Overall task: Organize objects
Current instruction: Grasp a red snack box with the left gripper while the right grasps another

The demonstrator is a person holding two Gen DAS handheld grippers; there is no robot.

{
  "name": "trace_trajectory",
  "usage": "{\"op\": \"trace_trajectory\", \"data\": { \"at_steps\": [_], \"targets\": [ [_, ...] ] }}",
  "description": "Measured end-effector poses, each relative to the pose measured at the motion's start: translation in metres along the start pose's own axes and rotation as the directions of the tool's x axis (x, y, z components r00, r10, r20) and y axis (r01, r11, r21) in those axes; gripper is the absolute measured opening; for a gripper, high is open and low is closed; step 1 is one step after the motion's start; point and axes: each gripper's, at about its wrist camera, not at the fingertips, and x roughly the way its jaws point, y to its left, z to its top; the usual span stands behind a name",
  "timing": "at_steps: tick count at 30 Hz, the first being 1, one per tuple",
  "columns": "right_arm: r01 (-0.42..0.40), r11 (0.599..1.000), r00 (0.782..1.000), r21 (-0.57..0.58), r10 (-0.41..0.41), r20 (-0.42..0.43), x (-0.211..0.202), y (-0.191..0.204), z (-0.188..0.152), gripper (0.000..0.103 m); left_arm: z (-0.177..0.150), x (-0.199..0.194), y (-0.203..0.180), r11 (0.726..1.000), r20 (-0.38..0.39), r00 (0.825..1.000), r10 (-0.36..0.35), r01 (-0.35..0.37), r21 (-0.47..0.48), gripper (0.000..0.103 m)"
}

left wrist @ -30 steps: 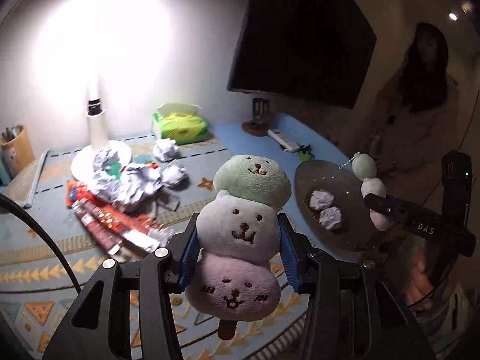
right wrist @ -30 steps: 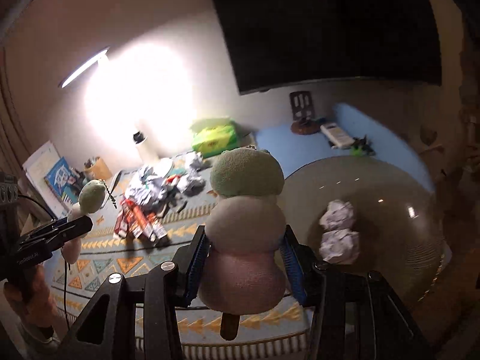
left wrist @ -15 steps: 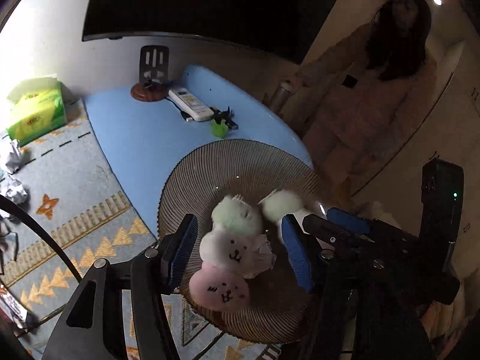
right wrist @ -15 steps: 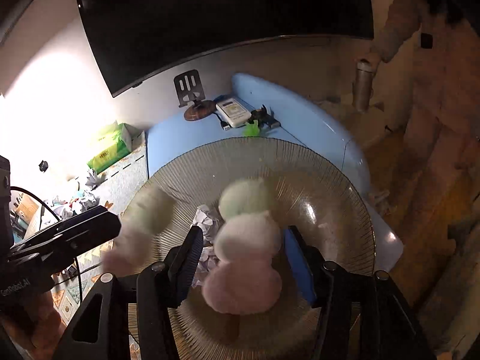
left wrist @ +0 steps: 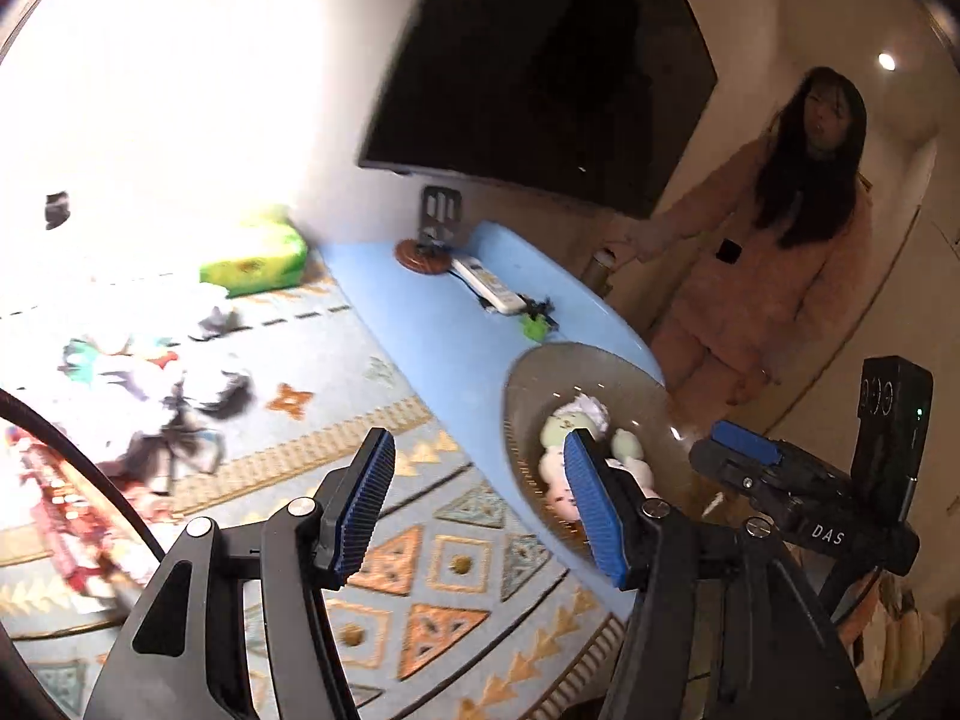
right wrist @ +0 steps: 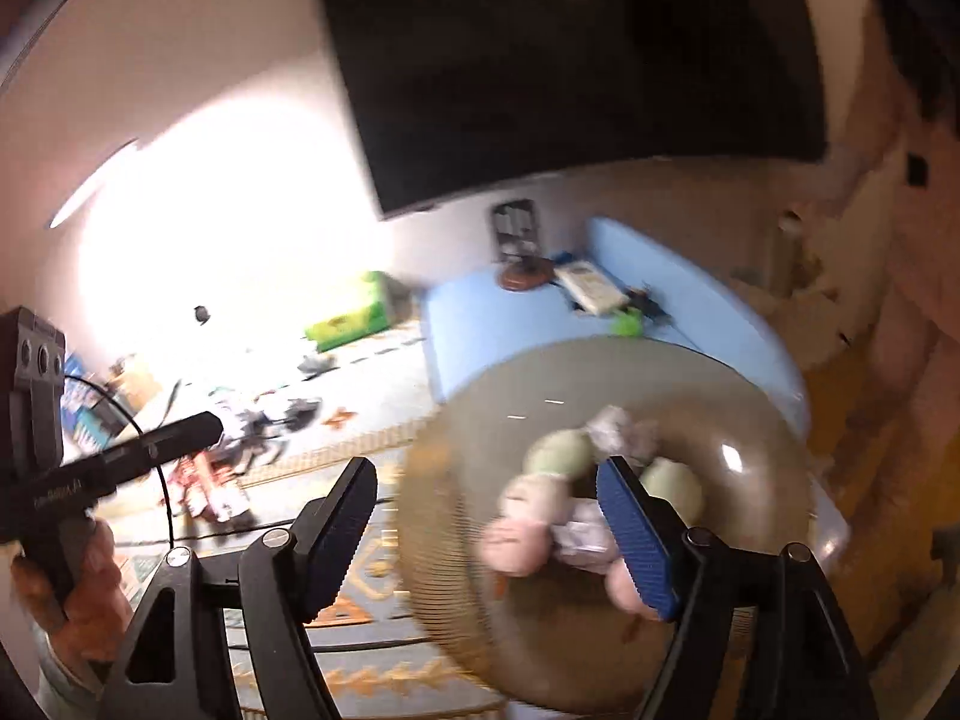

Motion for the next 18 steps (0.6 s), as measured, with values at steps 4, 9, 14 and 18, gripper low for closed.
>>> {"op": "trace_trajectory", "data": {
  "at_steps": [4,9,14,18],
  "targets": [
    [-0.089,0.992,0.995,-0.09,0.085,-0.047,0.026,0.059,-0.003,0.075,-0.005,-0.066,0.06,0.987,0.13,0.982,0.14,-0.127,-0.1,0.087],
    [-0.18,0.97,0.977,-0.161,0.157,-0.145,0.069,0.126,-0.015,0.075,-0.018,-0.103,0.142,0.917,0.101,0.935,0.339,-0.305,-0.258,0.088],
    [-0.258,0.947,0.944,-0.194,0.204,-0.259,0.132,0.174,-0.03,0.075,-0.049,-0.057,0.209,0.858,-0.088,0.939,0.333,-0.341,-0.385,0.087],
    [-0.276,0.922,0.933,-0.272,0.189,-0.305,0.163,0.205,-0.042,0.061,-0.065,-0.019,0.23,0.83,-0.154,0.939,0.307,-0.343,-0.44,0.087]
  ]
}}
